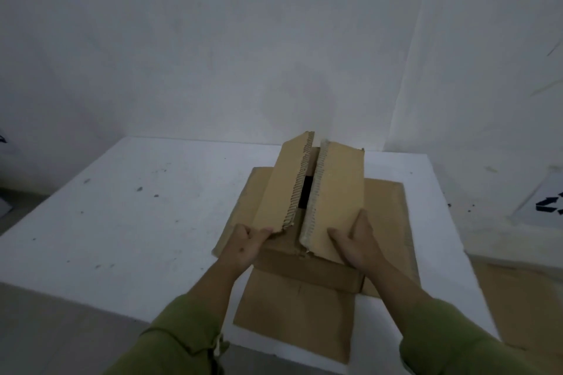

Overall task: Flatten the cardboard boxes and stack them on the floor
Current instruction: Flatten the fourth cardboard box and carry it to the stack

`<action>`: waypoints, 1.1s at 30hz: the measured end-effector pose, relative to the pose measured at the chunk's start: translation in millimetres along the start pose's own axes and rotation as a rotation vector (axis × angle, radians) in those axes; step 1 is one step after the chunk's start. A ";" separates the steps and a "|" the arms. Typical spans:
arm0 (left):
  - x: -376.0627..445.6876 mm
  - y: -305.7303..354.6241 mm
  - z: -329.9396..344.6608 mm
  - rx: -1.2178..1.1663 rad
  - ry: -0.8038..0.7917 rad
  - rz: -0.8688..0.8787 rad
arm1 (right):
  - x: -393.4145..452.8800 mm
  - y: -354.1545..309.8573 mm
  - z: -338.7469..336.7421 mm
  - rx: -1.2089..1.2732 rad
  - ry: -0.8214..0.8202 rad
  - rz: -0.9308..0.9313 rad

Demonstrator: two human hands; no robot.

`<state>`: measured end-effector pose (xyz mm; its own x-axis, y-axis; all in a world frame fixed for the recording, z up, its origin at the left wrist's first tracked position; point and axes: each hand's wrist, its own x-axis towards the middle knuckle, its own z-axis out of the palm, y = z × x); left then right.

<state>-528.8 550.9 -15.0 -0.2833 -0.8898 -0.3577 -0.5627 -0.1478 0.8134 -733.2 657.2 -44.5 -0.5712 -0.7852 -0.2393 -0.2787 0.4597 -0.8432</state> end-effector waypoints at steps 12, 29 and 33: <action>31.5 -19.8 -60.9 0.098 -0.026 0.114 | 31.4 -40.5 63.0 -0.104 0.026 0.024; 79.2 5.9 -69.6 0.426 -0.223 0.691 | 23.4 -86.8 79.7 -0.369 0.175 -0.277; 77.4 31.8 -54.1 0.631 -0.312 0.877 | 11.2 -89.7 80.8 -0.564 0.165 -0.397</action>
<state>-526.6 453.9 8.0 -0.9065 -0.4190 0.0530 -0.3407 0.7997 0.4943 -652.2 573.7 -10.4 -0.4411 -0.8852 0.1480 -0.8219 0.3322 -0.4627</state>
